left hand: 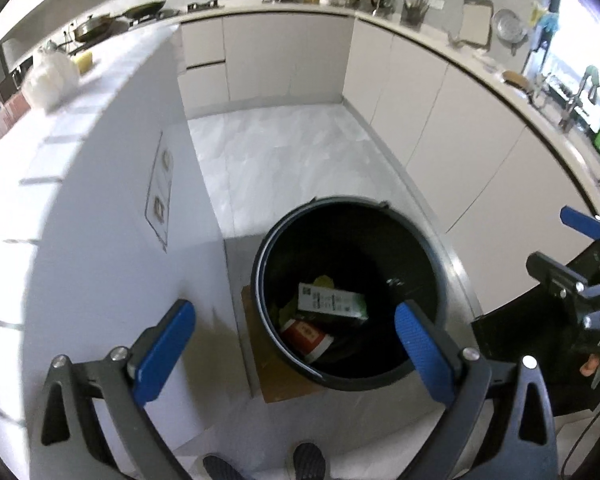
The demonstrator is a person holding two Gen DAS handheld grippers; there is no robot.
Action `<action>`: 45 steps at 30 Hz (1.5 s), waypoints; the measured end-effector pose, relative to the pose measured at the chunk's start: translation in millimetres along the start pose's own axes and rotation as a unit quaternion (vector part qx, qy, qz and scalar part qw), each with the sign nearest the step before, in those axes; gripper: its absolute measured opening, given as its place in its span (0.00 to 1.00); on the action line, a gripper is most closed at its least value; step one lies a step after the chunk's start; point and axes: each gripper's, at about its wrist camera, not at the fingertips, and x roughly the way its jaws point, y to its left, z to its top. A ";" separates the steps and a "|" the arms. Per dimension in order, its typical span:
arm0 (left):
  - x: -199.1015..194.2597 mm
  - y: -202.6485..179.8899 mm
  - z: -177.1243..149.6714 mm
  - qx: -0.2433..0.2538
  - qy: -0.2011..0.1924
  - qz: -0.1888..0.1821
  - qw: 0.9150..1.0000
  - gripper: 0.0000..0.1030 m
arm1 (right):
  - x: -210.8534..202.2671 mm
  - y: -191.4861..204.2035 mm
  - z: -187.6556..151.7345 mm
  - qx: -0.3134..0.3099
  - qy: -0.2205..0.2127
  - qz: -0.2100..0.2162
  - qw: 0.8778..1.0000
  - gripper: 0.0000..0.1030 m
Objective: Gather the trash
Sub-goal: 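Return to the island, grasp the red bag with left tool while right grasps white tissue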
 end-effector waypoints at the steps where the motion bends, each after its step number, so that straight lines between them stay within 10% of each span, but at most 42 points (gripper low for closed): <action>1: -3.1 -1.5 2.1 0.001 -0.005 -0.001 1.000 0.98 | -10.4 -0.2 3.3 0.008 -0.009 -0.004 1.000 1.00; 25: -120.4 83.8 -14.7 -0.071 -0.113 0.048 0.990 0.98 | -130.5 89.1 57.3 0.000 -0.117 0.025 0.993 1.00; 45: -173.5 234.5 -34.4 -0.184 -0.176 0.140 0.957 0.98 | -119.0 220.4 131.0 -0.035 -0.154 0.109 0.981 1.00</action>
